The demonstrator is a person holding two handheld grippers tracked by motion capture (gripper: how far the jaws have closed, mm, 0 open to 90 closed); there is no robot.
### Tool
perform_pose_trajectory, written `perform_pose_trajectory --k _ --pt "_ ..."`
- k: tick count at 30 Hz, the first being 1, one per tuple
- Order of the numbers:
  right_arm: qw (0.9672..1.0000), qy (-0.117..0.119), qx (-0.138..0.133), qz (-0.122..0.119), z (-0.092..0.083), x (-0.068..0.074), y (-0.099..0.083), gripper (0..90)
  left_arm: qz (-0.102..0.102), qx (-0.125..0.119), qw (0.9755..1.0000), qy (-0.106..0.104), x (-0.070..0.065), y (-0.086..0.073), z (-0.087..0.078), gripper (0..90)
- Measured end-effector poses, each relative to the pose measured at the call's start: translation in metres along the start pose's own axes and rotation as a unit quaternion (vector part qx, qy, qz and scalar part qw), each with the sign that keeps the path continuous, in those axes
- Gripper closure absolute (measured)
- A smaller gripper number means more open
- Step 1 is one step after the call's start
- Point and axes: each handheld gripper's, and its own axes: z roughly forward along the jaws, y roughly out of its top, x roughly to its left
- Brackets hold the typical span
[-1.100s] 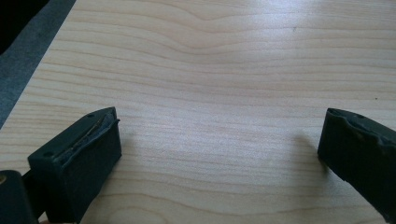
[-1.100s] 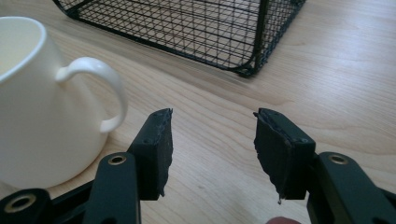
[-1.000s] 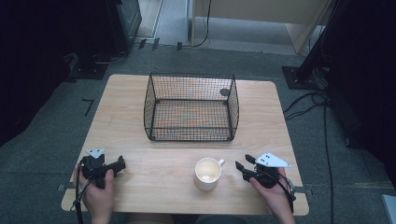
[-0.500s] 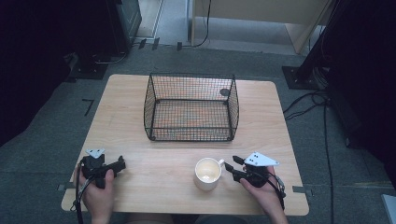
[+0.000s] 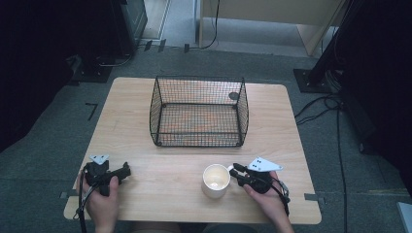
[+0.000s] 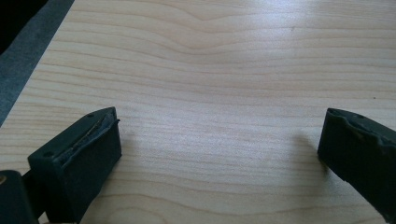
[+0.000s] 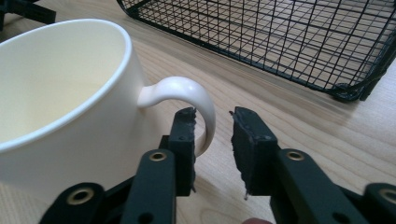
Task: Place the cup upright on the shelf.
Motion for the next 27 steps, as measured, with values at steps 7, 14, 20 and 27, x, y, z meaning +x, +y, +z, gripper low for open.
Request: perform_pose_trajectory --k 7,14,20,27 --pt "0.9998 0.019 -0.003 -0.009 -0.008 0.003 -0.003 68.9 0.0 0.0 1.0 0.0 0.0 0.0 0.0 0.0" --pt "0.9997 0.02 -0.001 -0.017 -0.009 0.01 -0.004 58.0 0.0 0.0 1.0 0.0 0.0 0.0 0.0 0.0" --pt "0.9995 0.024 -0.006 -0.022 -0.008 0.012 -0.003 42.3 0.001 0.0 1.0 0.0 0.0 0.0 0.0 0.0" --pt "0.9974 0.055 -0.002 -0.045 -0.006 0.02 -0.002 42.2 0.001 0.0 1.0 -0.001 0.0 0.0 0.0 0.0"
